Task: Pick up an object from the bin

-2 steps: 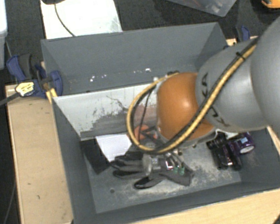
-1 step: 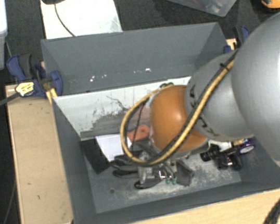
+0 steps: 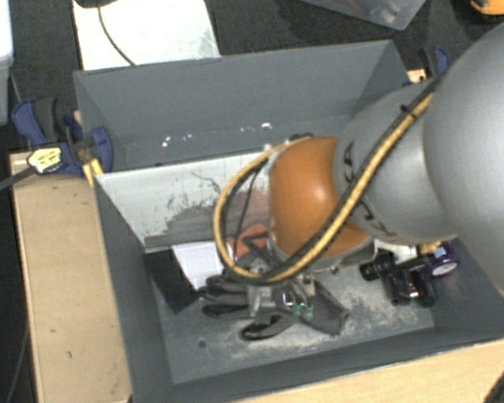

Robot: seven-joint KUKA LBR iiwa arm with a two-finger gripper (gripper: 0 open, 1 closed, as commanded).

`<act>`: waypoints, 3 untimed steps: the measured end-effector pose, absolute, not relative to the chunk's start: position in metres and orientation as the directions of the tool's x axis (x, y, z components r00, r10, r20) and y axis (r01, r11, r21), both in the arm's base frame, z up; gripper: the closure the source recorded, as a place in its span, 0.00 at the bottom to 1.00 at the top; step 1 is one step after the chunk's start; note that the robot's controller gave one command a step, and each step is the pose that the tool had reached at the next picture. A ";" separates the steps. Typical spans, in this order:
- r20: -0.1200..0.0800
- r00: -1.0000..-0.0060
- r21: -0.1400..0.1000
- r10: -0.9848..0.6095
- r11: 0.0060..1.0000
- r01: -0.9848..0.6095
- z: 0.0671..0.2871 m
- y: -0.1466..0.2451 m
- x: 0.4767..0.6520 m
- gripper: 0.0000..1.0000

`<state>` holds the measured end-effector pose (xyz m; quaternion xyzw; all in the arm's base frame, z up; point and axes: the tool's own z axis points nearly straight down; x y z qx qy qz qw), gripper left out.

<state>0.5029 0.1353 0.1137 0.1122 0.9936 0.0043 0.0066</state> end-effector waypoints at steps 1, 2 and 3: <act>-0.005 -0.979 0.006 0.203 0.979 0.202 0.085 0.104 0.500 1.00; -0.017 -0.973 0.015 0.231 0.973 0.230 0.090 0.123 0.501 1.00; -0.009 -0.978 0.008 0.209 0.978 0.209 0.087 0.110 0.486 1.00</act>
Offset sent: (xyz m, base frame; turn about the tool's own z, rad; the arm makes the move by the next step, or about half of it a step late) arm -0.0019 -0.0127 -0.0243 0.0094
